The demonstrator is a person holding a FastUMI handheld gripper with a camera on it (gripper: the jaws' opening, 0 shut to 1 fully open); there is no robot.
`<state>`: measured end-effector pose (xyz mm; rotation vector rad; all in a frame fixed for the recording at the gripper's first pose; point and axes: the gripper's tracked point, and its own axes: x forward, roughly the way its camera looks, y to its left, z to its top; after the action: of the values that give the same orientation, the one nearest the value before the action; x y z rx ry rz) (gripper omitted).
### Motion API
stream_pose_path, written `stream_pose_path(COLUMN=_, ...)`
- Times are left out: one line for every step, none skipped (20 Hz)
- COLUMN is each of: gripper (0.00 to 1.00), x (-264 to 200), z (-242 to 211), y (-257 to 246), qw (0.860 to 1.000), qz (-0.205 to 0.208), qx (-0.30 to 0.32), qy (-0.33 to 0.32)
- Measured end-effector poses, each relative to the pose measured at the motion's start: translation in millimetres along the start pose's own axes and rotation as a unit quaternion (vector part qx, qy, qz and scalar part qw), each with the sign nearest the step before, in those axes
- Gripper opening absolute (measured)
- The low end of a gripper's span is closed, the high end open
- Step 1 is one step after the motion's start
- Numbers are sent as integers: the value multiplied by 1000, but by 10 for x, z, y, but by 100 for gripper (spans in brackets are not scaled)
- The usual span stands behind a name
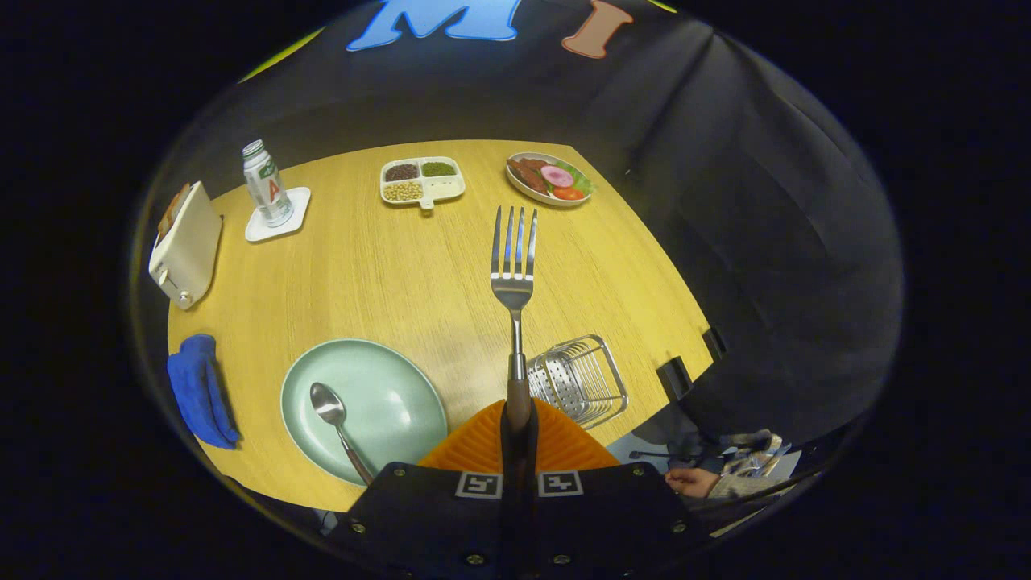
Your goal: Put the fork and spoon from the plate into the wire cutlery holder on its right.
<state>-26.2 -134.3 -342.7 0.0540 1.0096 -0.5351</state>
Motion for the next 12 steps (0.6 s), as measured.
stream_pose_path(gripper=2, x=24, z=-42, y=-59, qw=1000, qz=-4, qx=9, qy=7)
stream_pose_path(gripper=2, x=55, z=-90, y=-123, qw=1000, qz=-8, qx=16, qy=14)
stream_pose_path(gripper=2, x=80, z=-141, y=-185, qw=999, qz=-13, qx=21, qy=22)
stream_pose_path(gripper=2, x=98, z=-194, y=-239, qw=999, qz=-17, qx=25, qy=31)
stream_pose_path(gripper=2, x=108, z=-250, y=-288, qw=999, qz=-21, qx=28, qy=40)
stream_pose_path(gripper=2, x=133, z=-316, y=-340, qw=998, qz=-25, qx=30, qy=49)
stream_pose_path(gripper=2, x=143, z=-379, y=-371, qw=997, qz=-27, qx=30, qy=59)
stream_pose_path(gripper=2, x=152, z=-438, y=-398, qw=997, qz=-28, qx=30, qy=68)
stream_pose_path(gripper=2, x=167, z=-507, y=-410, qw=996, qz=-27, qx=32, qy=77)
stream_pose_path(gripper=2, x=184, z=-542, y=-416, qw=995, qz=-25, qx=37, qy=86)
stream_pose_path(gripper=2, x=202, z=-598, y=-425, qw=994, qz=-24, qx=41, qy=96)
stream_pose_path(gripper=2, x=224, z=-664, y=-447, qw=993, qz=-24, qx=43, qy=107)
